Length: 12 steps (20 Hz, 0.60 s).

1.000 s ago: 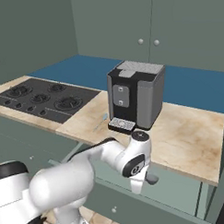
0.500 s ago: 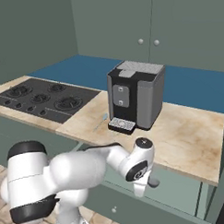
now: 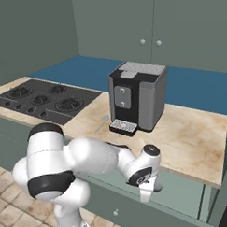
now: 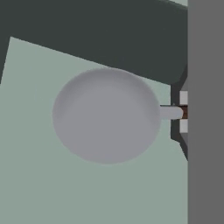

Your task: Organize the utensils by type. Pick up the wooden spoons from the counter and place them in the open cabinet. Then pick up the metallic utensils from the counter and place them in the open drawer.

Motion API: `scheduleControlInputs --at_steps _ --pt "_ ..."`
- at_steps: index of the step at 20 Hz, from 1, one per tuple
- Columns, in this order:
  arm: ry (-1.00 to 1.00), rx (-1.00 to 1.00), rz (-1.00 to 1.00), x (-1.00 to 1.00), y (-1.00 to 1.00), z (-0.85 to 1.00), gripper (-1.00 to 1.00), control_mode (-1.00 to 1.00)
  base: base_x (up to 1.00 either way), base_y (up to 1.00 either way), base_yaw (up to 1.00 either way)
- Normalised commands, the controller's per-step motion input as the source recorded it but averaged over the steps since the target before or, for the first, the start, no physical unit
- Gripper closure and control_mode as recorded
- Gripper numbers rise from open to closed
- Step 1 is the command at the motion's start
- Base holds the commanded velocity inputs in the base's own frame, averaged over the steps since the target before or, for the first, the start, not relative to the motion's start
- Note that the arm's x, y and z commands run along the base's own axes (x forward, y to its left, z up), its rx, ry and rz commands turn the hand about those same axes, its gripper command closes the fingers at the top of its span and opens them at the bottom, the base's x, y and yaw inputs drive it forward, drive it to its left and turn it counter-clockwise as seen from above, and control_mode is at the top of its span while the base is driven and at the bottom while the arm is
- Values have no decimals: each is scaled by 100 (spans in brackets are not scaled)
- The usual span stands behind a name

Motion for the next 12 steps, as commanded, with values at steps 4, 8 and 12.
scheduleControlInputs --at_steps 4,8,12 --pt "0 5 10 6 -7 -19 100 -100 0 0 0" --pt "0 3 11 8 -6 -10 100 -100 0 0 0" --pt "0 2 7 8 -1 -7 100 -100 0 0 0"
